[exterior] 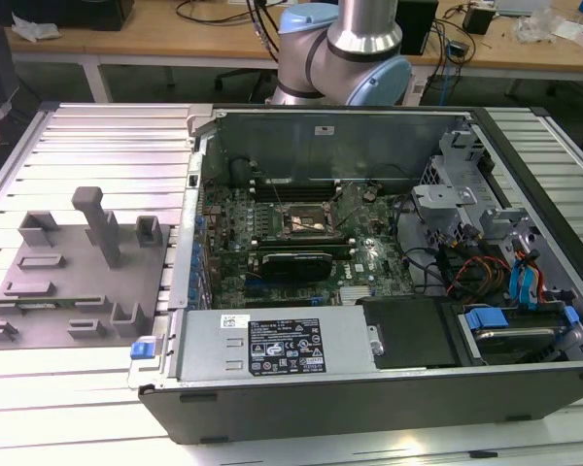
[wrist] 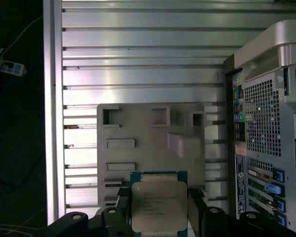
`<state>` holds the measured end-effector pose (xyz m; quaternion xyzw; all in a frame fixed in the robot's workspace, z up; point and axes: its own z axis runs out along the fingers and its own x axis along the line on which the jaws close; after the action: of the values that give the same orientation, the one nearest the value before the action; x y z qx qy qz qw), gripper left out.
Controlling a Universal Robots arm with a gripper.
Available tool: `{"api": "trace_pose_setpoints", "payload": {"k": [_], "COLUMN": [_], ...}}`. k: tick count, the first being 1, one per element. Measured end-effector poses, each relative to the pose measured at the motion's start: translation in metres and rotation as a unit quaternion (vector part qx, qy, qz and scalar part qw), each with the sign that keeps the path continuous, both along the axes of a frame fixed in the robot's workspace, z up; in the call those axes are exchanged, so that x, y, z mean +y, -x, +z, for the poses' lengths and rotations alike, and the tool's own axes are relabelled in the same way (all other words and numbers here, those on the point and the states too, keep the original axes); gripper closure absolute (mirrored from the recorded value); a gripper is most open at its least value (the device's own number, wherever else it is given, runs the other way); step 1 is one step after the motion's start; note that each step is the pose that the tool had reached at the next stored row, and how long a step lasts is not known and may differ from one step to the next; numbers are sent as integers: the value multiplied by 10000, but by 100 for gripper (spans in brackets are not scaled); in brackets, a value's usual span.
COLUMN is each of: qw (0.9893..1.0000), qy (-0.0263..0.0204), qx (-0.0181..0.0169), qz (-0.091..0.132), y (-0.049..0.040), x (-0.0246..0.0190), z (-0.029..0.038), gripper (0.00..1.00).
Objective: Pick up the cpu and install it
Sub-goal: 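Pick up the cpu and move it towards the insertion slot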
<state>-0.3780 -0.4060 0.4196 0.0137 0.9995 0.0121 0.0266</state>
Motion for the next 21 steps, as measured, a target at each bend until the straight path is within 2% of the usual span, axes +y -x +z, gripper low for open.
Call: {"api": "trace_pose_setpoints", "payload": {"k": [12, 18, 21], "qw": [10000, 10000, 10000], "qy": [0, 0, 0], "qx": [1, 2, 2], "qz": [0, 0, 0], "y": [-232, -466, -529], "x": [0, 0, 0], "z": [0, 1, 0], "gripper": [45, 45, 45]}}
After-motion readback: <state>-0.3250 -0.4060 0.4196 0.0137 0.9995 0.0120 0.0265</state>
